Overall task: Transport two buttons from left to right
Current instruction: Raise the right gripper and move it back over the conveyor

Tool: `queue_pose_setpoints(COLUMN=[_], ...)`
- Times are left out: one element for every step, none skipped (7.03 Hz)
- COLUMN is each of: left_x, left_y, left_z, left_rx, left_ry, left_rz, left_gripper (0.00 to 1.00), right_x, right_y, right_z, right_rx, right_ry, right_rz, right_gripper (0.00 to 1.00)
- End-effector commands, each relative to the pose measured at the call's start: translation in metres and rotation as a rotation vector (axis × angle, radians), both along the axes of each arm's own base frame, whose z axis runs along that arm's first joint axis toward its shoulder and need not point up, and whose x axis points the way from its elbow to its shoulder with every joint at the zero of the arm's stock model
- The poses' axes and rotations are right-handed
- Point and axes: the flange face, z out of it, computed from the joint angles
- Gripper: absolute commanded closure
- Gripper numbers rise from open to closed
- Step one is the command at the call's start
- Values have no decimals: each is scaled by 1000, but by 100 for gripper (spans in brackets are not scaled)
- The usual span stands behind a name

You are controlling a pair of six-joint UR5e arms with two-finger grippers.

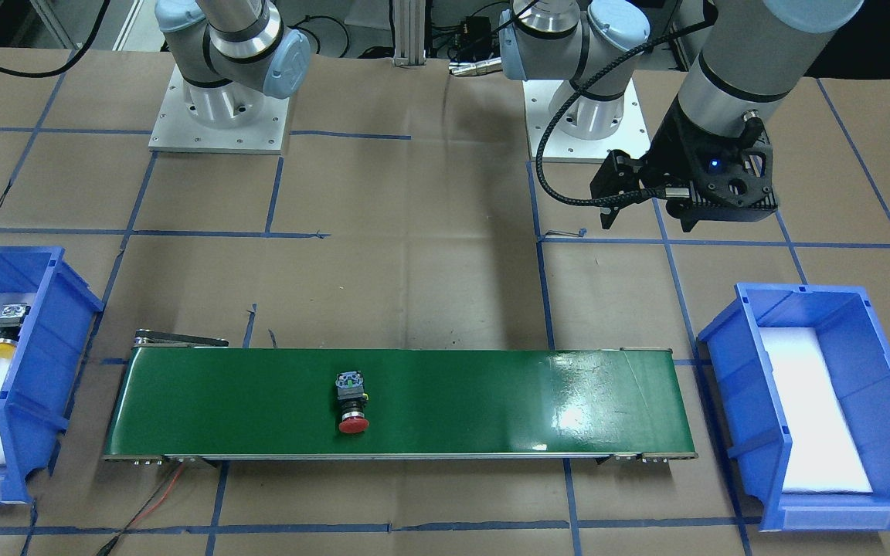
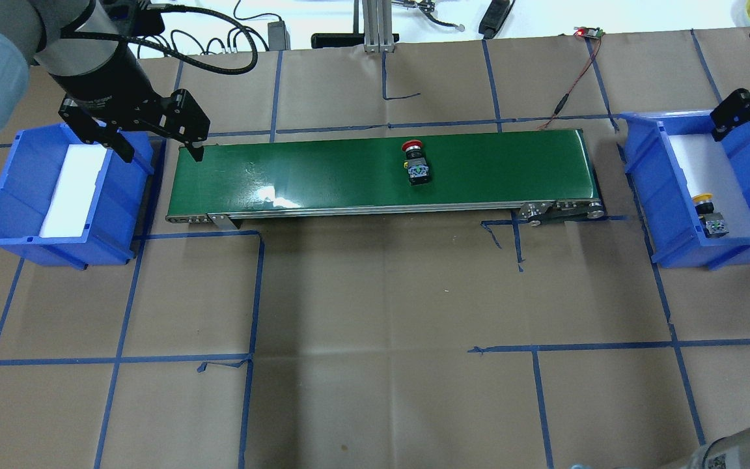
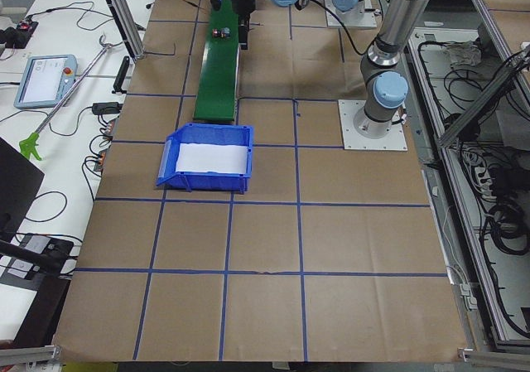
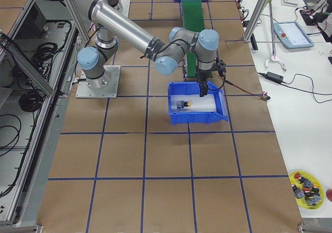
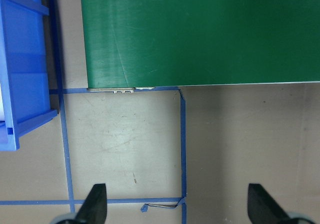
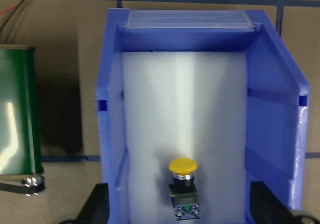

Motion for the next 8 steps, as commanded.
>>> queue_pose_setpoints(left_x=[0,0,0,0,0,0,0,1], left_y=[0,0,0,0,0,0,0,-2], left_z=[0,0,0,0,0,0,1,1], left_rx=[-1,-1,-1,-1,-1,-1,-2,-2], left_ry=[1,1,1,1,1,1,1,1], left_rz=[0,0,0,0,1,0,0,1], left_gripper=[0,0,0,0,0,0,0,0], right_x=[112,165,216,250,274,297,309,311], right_y=[-16,-17,-13,-10,-6,-6,-7,-7], right_z=[56,62,63,61,54,47,24,-5], right_rx=[-21,-39,-49,-58,-51,-81,-100,-125], right_ry=[-9,-6,-13,-35,-41,-45,-47,-50], right_rz=[-54,-106,-138,-178,-175,-135,-118,-113], right_gripper=[0,0,0,0,0,0,0,0])
